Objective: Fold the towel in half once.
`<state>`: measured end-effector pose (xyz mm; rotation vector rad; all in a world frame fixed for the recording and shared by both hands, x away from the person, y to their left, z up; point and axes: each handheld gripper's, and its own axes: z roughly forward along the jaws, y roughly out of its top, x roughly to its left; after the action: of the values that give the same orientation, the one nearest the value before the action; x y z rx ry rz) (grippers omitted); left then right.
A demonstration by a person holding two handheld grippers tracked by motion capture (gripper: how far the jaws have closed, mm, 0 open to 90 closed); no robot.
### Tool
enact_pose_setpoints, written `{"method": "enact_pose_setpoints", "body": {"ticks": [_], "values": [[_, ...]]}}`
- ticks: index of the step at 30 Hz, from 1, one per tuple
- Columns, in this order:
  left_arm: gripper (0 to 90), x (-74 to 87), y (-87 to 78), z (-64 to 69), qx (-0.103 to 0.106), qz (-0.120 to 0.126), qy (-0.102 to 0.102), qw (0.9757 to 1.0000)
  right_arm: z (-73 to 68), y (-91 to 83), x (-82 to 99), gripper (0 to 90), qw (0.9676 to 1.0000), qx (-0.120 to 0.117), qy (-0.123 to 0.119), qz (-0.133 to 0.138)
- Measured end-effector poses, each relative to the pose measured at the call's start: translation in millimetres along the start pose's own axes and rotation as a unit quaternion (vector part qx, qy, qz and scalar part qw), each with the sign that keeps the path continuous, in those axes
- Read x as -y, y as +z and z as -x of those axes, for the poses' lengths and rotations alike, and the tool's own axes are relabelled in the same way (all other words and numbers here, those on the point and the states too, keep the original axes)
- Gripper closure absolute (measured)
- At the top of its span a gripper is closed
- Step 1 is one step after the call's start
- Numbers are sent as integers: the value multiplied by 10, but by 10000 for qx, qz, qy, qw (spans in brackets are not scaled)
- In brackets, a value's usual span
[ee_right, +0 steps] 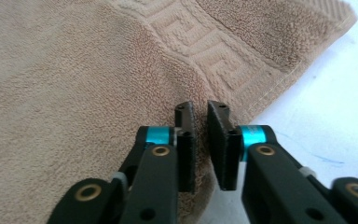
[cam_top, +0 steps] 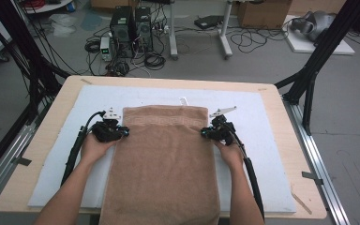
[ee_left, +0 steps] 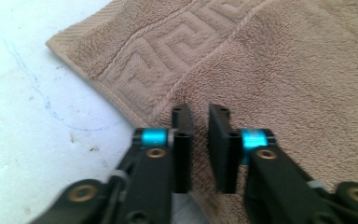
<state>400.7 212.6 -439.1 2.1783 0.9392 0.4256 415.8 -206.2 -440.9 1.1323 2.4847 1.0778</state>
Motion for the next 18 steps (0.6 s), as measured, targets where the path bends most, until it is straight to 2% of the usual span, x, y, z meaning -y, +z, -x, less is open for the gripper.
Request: {"method": "enact_pose_setpoints", "body": {"ticks": [1, 5, 8, 12, 18], "values": [[839, 0, -2, -1, 7, 1, 3, 10000, 1, -6, -1, 840, 10000, -34, 59, -24], [854, -1, -36, -22, 58, 50, -40, 10000, 8, -35, -14, 852, 9999, -90, -64, -56], [856, -22, -94, -20, 79, 163, 17, 9998, -5, -105, -38, 856, 9997, -106, -216, -58], [857, -55, -198, 5, 105, 342, 94, 9993, -18, -250, -75, 859, 9994, -217, -236, 145], [857, -82, -374, 24, 192, 597, 96, 9980, -63, -466, -159, 862, 9983, -384, -273, 356]]}}
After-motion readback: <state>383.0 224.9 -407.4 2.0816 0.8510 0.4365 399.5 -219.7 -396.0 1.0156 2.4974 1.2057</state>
